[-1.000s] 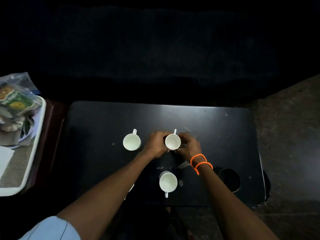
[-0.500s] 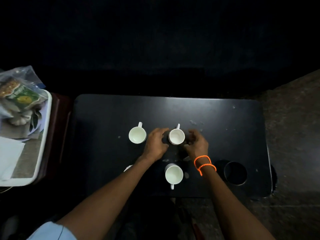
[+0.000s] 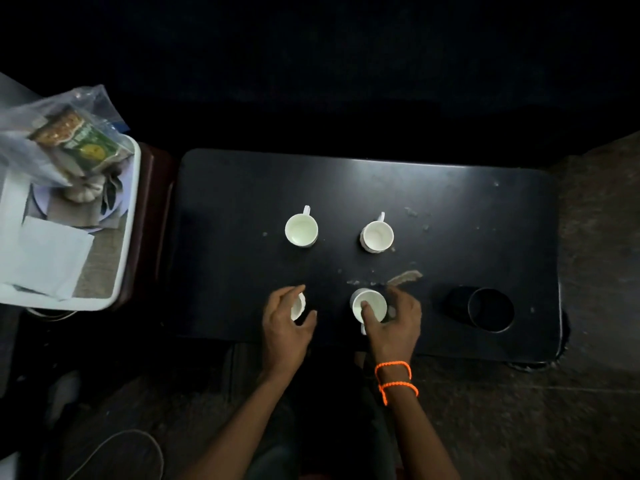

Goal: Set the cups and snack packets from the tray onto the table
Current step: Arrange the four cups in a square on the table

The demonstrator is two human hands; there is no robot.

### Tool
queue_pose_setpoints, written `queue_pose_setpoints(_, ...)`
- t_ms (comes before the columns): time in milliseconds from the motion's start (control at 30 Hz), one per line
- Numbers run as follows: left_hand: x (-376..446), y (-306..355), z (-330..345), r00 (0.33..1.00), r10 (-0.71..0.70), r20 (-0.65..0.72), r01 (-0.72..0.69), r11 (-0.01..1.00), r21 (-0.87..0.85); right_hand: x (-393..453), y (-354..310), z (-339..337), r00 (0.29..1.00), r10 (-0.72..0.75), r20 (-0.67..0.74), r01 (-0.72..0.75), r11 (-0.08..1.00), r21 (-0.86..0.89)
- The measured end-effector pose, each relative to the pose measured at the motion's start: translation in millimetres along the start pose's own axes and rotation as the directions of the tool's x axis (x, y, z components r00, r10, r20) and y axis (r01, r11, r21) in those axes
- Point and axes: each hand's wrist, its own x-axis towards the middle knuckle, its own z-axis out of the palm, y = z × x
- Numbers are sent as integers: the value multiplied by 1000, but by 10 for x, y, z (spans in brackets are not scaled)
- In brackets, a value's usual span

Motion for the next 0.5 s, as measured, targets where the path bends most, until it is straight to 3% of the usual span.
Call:
queue_pose_setpoints(133,-67,-145,-92,998,-58,-12,60,984,166,-136,2,58,998,-28,52,34,992,-120)
queue_pose_setpoints(333,51,-210,-75,986,-128,106,102,970,219,-154,19,152,996,14,92,5,979,-206)
queue_pose_setpoints(500,152,-184,-28,982,-154,110,118,952,282,-107,39,186,994,33,104,-8,973,-231)
